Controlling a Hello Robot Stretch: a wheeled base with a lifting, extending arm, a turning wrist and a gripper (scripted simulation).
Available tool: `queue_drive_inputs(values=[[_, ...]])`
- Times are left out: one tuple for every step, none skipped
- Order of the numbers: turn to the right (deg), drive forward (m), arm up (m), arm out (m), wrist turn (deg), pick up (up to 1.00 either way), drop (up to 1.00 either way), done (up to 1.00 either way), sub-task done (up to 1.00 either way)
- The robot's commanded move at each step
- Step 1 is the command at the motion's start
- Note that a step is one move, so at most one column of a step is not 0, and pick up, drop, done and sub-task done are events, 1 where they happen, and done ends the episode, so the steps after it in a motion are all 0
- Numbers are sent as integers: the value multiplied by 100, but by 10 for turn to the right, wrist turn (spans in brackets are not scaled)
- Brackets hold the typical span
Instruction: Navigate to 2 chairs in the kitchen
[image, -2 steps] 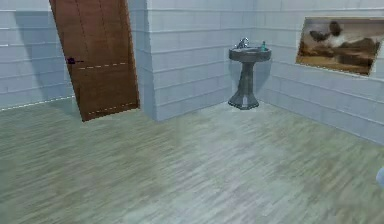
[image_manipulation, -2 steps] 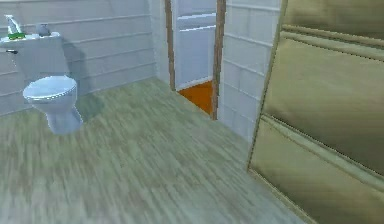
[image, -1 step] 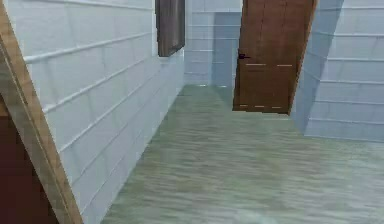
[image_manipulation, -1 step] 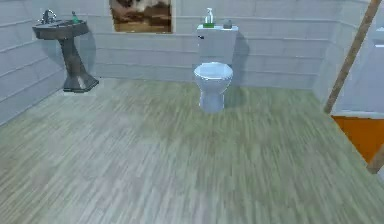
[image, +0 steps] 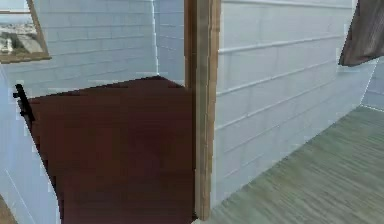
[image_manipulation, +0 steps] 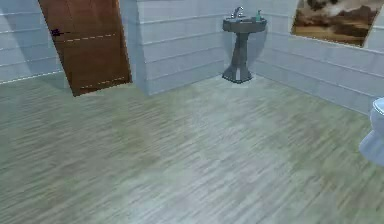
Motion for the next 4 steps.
queue_drive_inputs(values=[[-450, 0, 0, 0, 0, 0, 0, 0, 0], [-60, 0, 0, 0, 0, 0, 0, 0, 0], [0, 45, 0, 0, 0, 0, 0, 0, 0], [450, 0, 0, 0, 0, 0, 0, 0, 0]])
